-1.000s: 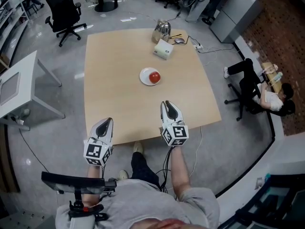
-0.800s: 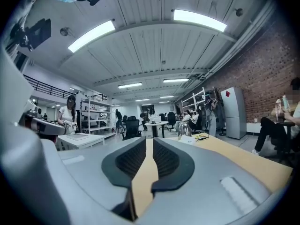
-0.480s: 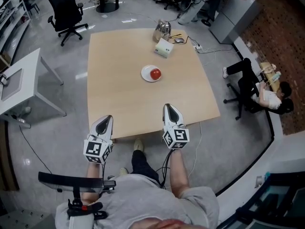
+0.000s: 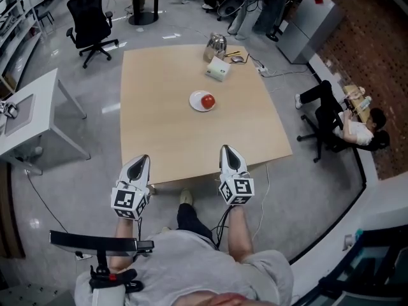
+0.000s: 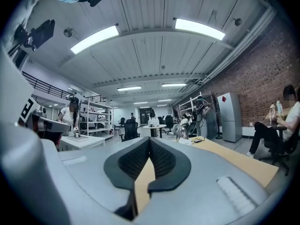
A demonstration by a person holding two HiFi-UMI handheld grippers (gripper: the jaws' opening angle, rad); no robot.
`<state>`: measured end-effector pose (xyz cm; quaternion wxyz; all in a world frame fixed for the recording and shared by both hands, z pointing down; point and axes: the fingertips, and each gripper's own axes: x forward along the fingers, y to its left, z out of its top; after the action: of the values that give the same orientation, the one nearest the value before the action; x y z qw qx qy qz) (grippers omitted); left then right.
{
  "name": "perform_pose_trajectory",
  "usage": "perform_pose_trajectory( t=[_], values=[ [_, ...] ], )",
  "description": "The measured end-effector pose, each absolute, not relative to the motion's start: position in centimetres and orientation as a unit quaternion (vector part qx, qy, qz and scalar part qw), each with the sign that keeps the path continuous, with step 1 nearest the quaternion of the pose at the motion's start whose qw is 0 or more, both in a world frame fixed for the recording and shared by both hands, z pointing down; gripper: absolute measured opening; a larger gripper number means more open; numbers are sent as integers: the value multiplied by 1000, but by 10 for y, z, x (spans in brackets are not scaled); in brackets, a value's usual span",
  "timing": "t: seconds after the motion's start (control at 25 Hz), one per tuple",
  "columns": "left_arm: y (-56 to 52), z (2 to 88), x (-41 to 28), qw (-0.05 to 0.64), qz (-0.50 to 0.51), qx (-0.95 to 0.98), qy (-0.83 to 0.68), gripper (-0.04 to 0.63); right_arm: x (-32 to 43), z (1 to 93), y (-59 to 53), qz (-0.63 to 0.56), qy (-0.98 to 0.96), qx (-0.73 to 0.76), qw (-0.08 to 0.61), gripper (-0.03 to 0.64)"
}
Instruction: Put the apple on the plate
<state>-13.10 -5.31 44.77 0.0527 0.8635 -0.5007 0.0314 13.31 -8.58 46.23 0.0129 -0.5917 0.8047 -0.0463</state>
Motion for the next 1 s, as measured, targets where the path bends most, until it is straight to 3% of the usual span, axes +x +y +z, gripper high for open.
perform_pose_trajectory(
  t=[1.0],
  values=[
    [-12, 442, -164, 31, 28, 858, -511, 20, 127, 468, -15, -55, 799, -598, 16, 6]
  ],
)
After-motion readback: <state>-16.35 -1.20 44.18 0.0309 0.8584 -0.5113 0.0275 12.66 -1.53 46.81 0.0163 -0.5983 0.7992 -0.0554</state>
